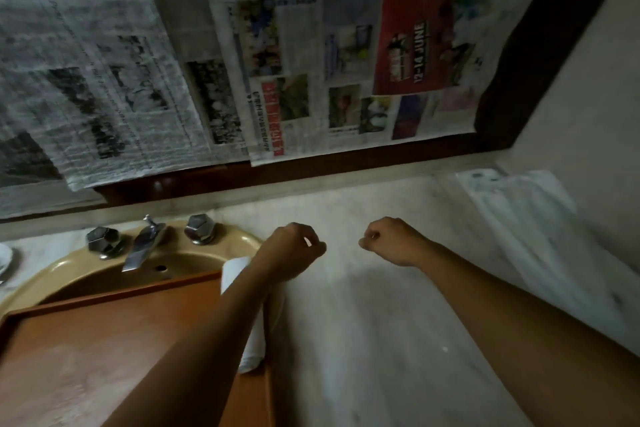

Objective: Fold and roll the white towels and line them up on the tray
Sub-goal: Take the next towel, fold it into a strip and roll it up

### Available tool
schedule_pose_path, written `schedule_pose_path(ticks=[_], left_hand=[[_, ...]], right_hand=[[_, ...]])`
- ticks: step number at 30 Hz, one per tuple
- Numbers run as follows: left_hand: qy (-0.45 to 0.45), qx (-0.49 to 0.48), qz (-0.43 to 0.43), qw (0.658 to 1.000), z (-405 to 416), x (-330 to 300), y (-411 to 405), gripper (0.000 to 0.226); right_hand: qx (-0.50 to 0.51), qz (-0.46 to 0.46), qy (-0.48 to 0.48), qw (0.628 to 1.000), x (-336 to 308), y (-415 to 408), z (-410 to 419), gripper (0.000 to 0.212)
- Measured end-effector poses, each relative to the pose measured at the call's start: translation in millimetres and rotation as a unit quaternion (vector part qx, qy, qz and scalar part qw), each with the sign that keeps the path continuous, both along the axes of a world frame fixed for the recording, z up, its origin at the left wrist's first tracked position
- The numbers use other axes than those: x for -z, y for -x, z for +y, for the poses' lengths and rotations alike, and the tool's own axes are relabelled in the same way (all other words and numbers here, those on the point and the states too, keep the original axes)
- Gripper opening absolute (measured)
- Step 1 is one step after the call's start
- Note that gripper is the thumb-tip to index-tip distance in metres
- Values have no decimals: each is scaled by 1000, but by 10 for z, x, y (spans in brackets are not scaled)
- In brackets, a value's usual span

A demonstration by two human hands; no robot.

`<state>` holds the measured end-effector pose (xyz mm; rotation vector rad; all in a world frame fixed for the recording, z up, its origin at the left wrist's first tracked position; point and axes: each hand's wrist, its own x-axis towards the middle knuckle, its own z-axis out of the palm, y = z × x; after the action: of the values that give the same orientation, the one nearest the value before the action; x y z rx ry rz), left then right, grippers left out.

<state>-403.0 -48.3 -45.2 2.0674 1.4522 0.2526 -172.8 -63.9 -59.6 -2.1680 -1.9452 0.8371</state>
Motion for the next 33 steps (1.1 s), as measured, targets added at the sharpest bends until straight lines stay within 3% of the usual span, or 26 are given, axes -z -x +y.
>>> schedule_pose_path(ticks=[7, 16, 20, 23, 26, 28, 33], left_hand=[[26, 121, 53, 991, 299, 75, -1554, 24], [36, 133, 53, 989, 546, 377, -3169, 22], [56, 119, 65, 989, 631, 509, -3457, 24], [78, 101, 62, 990, 654, 548, -3580, 21], [90, 96, 47, 990, 657, 576, -3679, 20], [96, 96, 40, 990, 620, 573, -3733, 20], [103, 96, 2, 990, 514, 484, -3804, 19]], right_hand=[[81, -35, -10, 996, 76, -1602, -121, 29], [149, -149, -38, 977, 382, -3284, 184, 27], [173, -190, -50, 965, 525, -3610, 408, 40], [175, -174, -55, 968, 633, -3755, 510, 41], [156, -150, -66, 974, 695, -3870, 568, 26], [179, -97, -72, 976, 699, -3948, 579, 18], [271, 22, -82, 959, 483, -4008, 571, 26]])
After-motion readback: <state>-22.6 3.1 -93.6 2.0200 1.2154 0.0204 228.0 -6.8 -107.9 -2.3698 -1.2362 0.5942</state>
